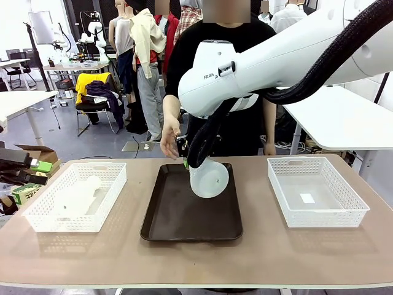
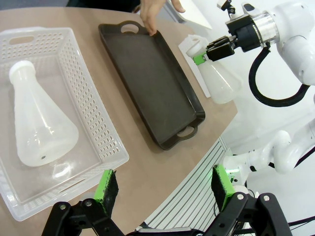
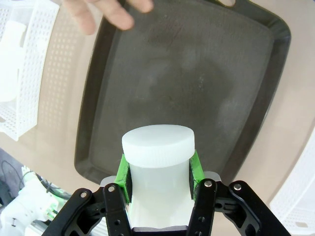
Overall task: Prepare the laboratory tools.
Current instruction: Place the picked Big flask upright in the Handle tray as instructed by the person.
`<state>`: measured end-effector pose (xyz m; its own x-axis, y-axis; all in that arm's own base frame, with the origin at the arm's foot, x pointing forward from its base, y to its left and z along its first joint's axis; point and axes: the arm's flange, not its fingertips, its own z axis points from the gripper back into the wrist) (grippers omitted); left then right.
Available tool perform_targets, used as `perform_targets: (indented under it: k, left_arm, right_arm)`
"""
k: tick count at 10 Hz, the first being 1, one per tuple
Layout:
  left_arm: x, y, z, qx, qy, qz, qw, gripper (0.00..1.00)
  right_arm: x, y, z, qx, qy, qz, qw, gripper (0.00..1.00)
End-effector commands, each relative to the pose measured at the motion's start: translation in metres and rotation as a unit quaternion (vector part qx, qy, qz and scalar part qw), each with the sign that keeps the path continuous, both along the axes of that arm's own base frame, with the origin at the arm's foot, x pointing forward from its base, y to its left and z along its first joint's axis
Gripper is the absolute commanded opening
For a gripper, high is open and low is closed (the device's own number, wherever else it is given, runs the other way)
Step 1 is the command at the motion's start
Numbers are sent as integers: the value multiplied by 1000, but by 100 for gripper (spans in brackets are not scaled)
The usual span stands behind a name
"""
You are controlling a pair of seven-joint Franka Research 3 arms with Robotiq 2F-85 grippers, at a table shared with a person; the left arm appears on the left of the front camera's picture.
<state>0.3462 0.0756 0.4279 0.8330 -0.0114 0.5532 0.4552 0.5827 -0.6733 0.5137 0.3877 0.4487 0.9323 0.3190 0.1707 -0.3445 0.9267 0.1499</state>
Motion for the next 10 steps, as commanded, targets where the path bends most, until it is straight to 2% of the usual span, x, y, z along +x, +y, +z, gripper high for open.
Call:
perform_targets:
  k: [1, 3, 4, 6, 7, 8, 9, 10]
  left_arm:
    - [0, 1, -1, -9, -13, -4, 1000, 100]
    - [0, 1, -1, -9, -13, -4, 1000, 100]
    - [0, 1, -1, -9, -13, -4, 1000, 100]
    - [0, 1, -1, -9, -13, -4, 1000, 100]
    - [0, 1, -1, -9, -13, -4, 1000, 100]
    - [0, 1, -1, -9, -13, -4, 1000, 100]
    - [0, 1, -1, -9, -13, -4, 1000, 100]
    - [0, 1, -1, -9, -13, -4, 1000, 100]
  right_arm:
    - [0, 0, 0, 0, 0, 0, 1000, 0]
    - [-5, -3, 9, -8, -49, 61, 997, 0]
    - [-5, -4, 14, 25, -60, 113, 991, 0]
    - [5, -10, 11, 105, -50, 168, 979, 0]
    - [8, -12, 8, 141, -52, 205, 967, 0]
    - [11, -15, 5, 200, -52, 253, 945, 0]
    - [16, -18, -1, 232, -45, 272, 933, 0]
    - [19, -22, -6, 292, -50, 309, 903, 0]
